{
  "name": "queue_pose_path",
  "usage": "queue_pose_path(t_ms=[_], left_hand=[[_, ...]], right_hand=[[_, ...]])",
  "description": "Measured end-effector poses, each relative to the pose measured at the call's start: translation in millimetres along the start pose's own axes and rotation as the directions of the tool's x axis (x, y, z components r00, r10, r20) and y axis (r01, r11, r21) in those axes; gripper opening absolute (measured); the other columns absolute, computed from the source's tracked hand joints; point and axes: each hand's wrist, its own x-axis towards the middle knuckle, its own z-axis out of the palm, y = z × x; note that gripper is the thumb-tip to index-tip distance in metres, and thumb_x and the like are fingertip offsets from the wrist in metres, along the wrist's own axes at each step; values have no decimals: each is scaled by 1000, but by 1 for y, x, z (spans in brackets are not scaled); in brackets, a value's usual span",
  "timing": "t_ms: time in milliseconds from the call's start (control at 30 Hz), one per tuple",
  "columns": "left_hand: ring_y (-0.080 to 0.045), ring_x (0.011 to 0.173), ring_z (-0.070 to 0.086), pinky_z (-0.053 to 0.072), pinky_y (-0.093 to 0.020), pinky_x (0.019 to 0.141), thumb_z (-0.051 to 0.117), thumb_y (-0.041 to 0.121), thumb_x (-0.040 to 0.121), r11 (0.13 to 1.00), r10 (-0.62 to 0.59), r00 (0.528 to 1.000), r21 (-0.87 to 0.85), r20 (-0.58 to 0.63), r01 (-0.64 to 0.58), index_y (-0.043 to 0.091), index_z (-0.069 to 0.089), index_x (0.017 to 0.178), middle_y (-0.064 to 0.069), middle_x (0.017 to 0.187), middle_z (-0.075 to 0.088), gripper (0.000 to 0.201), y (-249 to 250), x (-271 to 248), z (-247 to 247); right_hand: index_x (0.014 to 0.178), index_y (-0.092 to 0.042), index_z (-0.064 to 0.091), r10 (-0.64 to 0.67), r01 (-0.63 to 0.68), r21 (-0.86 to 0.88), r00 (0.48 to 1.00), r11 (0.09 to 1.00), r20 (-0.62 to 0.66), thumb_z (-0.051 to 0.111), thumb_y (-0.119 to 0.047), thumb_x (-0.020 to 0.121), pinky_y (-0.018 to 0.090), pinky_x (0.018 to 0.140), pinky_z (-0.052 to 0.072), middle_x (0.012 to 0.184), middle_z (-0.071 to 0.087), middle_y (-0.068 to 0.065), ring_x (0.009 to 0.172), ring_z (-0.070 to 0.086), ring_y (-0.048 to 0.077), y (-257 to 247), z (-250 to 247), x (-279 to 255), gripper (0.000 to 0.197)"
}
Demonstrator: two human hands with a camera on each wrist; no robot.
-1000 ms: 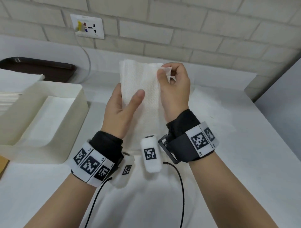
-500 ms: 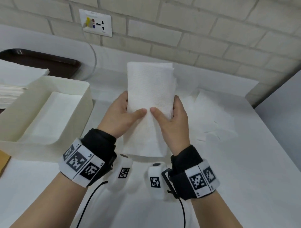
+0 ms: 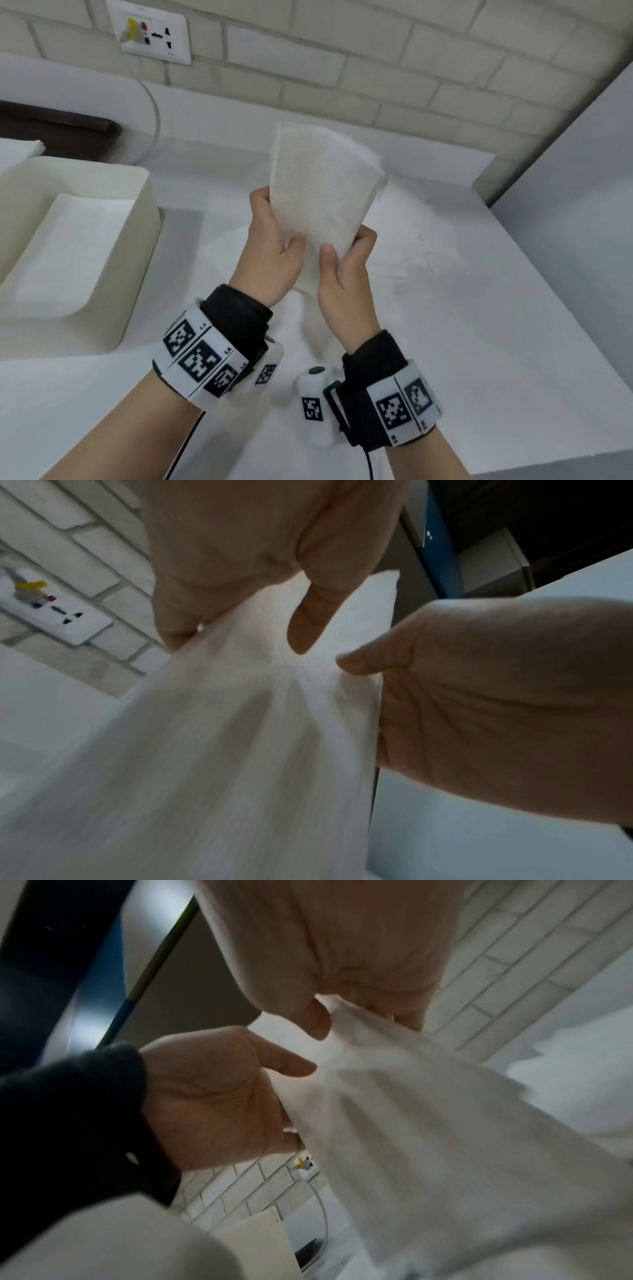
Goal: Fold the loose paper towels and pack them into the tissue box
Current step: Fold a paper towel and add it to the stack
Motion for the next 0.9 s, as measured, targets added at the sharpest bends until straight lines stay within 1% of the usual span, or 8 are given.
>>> queue_pose_path(t_ms=[133,300,400,533,633,767,833,900], left_hand=[[-13,116,42,40,-23,94,49,5,82,998,-65,998,19,11,65,21,18,112,3,120,34,46,-10,-3,2],[-2,99,45,40,-5,80,37,-10,88,997,-56,998,-49,-17,55,20,25,105,8,105,39,36,-7,-1,7],[3,97,45,40,-5,80,39,0,83,995,0,999,-96,-45,-4,32,25,96,14,103,37,37,-1,-4,10],[-4,102,44,40,-18,89,39,9,72,993,-113,993,-34,-20,113,25,22,109,20,106,36,44,-10,-4,6],[-3,92,44,39,0,69,37,-8,85,974,-220,975,-46,21,221,14,25,108,7,103,40,34,-15,-3,5],[-1,85,44,38,2,59,35,-12,87,952,-289,957,-103,16,289,11,25,107,9,93,39,31,-12,-2,5],[-8,91,44,39,-3,70,43,-9,84,964,-254,964,-104,-77,246,12,25,113,8,97,38,40,-9,0,0],[-13,106,38,36,-15,91,55,4,74,993,-104,967,29,-232,114,10,23,127,0,112,37,62,-9,0,-10]], right_hand=[[105,-24,20,84,-84,64,996,994,9,33,-7,99,-2,73,38,104,37,-22,84,45,-27,10,-2,-1,22],[97,-29,25,61,-57,75,997,996,-55,31,-4,98,0,70,40,100,41,-17,80,48,-24,6,-2,-1,26],[95,-31,24,27,-20,75,996,997,-90,34,-4,98,0,72,40,102,38,-18,84,47,-23,4,-1,-1,29],[107,-22,21,71,-69,16,993,997,-92,40,-3,95,1,78,40,115,40,-5,105,47,3,15,-2,-1,29],[104,-24,25,132,-132,-9,989,991,-69,39,-5,95,6,77,41,111,47,-4,102,49,9,20,0,0,25],[102,-21,30,80,-86,-99,995,991,-58,40,-6,96,5,68,42,90,49,-15,81,52,-3,13,-5,2,19],[99,-20,35,5,-17,-200,998,980,-61,43,-6,95,4,65,41,86,49,-17,78,51,-4,3,-14,4,16],[98,-18,39,-58,47,-344,998,938,-22,45,-9,95,7,66,42,84,50,-15,77,52,-1,-7,-24,8,11]])
